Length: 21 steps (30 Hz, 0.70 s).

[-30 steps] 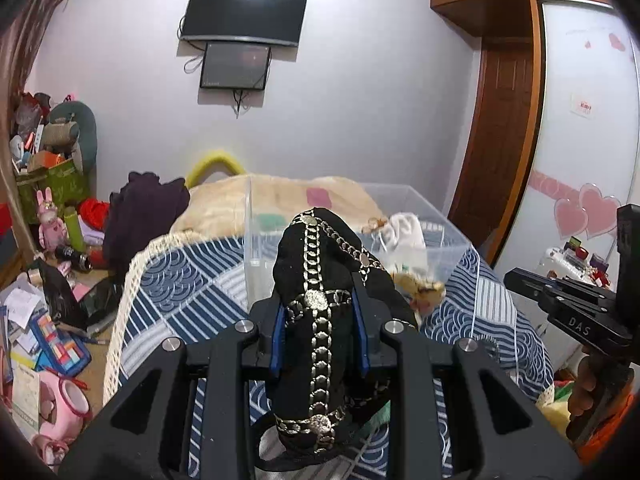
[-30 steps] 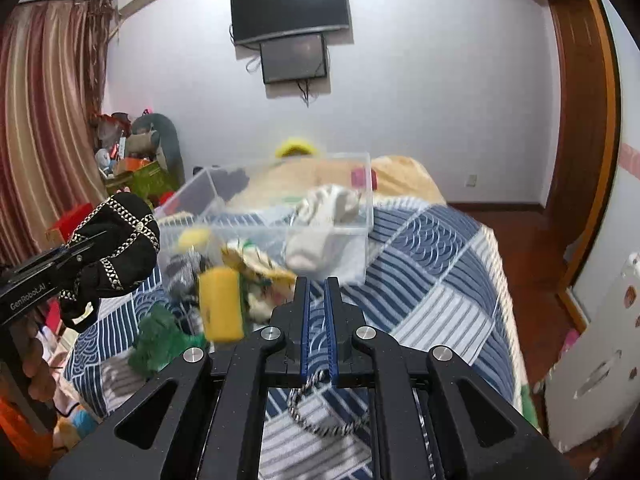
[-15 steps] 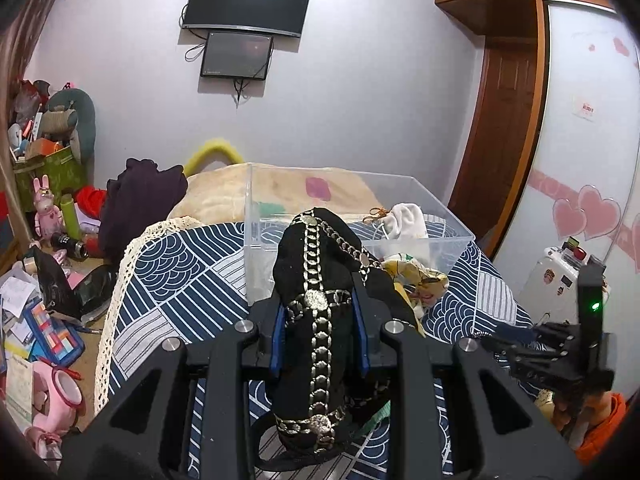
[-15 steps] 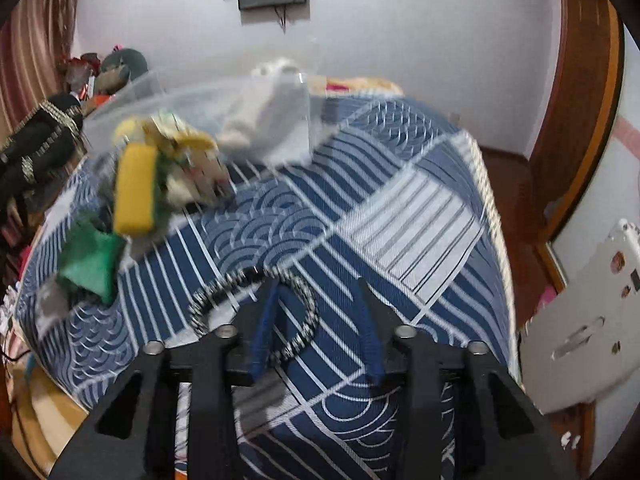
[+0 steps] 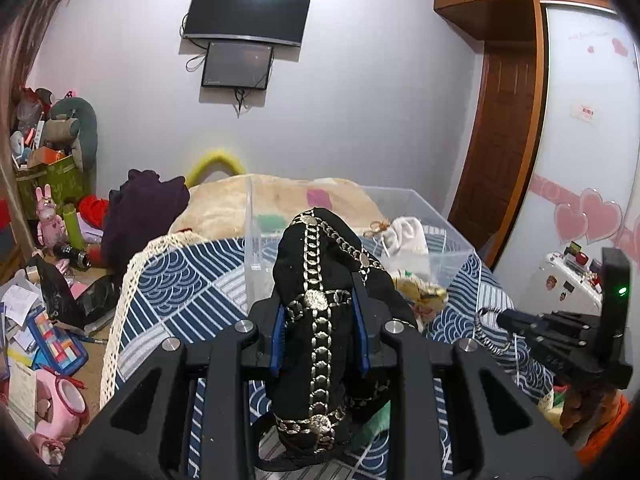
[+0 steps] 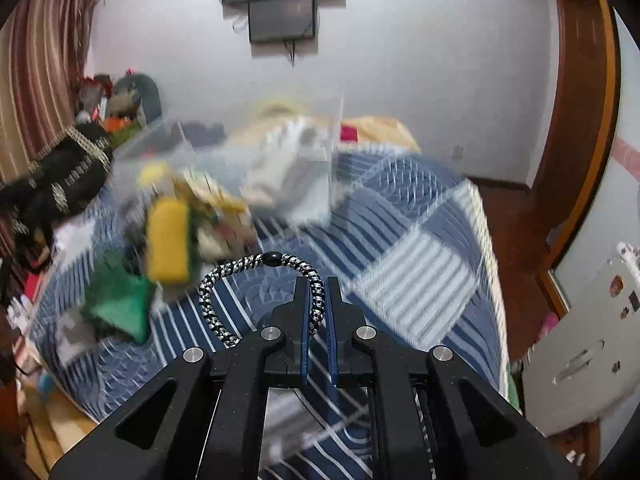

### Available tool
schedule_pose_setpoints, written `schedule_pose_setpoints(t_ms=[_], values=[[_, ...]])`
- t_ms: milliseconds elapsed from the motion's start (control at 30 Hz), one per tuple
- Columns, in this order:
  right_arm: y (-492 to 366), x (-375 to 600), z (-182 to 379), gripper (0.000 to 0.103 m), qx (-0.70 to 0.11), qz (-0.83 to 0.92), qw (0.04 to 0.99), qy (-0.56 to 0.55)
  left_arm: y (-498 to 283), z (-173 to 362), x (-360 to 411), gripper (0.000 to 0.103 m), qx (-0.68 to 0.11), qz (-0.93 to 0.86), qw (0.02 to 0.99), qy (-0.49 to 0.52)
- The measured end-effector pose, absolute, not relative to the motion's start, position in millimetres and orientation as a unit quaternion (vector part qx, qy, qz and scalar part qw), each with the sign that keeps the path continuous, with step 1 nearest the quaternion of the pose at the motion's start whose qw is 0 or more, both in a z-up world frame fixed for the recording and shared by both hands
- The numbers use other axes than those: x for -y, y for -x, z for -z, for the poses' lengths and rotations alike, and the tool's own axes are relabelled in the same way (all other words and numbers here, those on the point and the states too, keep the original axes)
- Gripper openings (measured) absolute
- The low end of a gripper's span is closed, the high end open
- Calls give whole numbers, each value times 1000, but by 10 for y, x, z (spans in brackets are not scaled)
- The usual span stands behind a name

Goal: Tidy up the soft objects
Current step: 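Lower the bracelet into the box with the right tool while the left tool holds the black bag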

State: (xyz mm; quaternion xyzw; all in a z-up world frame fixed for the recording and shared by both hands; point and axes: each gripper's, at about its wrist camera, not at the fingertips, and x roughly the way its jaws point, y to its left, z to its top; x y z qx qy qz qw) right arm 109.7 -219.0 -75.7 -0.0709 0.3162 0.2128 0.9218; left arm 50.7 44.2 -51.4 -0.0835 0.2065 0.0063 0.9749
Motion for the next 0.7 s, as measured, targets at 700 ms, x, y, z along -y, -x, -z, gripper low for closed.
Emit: schedule_pose_setpoints(t_ms=[700], values=[[-1663,1449,124,7,-231,-237,941,69,-1485,331,-592,28,-231,-2,968,95]])
